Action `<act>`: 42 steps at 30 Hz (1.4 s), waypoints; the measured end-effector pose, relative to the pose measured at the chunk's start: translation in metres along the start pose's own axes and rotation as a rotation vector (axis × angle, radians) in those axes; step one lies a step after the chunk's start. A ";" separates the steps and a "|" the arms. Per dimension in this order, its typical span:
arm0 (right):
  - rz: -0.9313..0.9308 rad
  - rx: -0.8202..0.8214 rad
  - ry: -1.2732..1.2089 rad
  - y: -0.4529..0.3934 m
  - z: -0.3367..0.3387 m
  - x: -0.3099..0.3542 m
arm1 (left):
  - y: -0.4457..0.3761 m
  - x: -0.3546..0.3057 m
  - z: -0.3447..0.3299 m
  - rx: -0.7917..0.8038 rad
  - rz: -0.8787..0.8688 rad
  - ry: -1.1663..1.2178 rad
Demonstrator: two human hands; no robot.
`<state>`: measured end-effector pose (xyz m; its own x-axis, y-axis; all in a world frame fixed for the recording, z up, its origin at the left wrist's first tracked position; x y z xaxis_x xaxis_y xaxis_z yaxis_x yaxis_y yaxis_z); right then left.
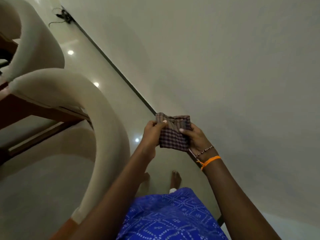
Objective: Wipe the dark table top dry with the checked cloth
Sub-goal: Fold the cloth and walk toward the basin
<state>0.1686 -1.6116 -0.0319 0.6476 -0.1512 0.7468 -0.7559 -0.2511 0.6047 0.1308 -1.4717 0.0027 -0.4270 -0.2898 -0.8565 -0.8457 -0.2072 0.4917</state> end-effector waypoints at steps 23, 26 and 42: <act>0.078 0.283 0.548 -0.334 -0.282 0.201 | -0.294 -0.186 0.166 -0.591 -0.113 0.230; 0.087 0.354 0.564 -0.378 -0.347 0.221 | -0.334 -0.223 0.212 -0.578 -0.149 0.189; -0.053 0.402 0.607 -0.643 -0.622 0.317 | -0.577 -0.393 0.407 -0.861 -0.200 0.090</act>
<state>0.8001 -0.9032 -0.0115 0.4268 0.3983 0.8119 -0.5560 -0.5925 0.5829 0.6566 -0.8581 -0.0082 -0.2392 -0.2376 -0.9414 -0.3526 -0.8822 0.3122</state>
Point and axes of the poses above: each hand's wrist, its own y-axis away from the middle knuckle, its own z-axis out of the back of the hand, x = y × z, the point moved 7 cm from there along -y, towards the middle knuckle, and after that the axes turned 8 degrees about -z, right-handed, at the moved point
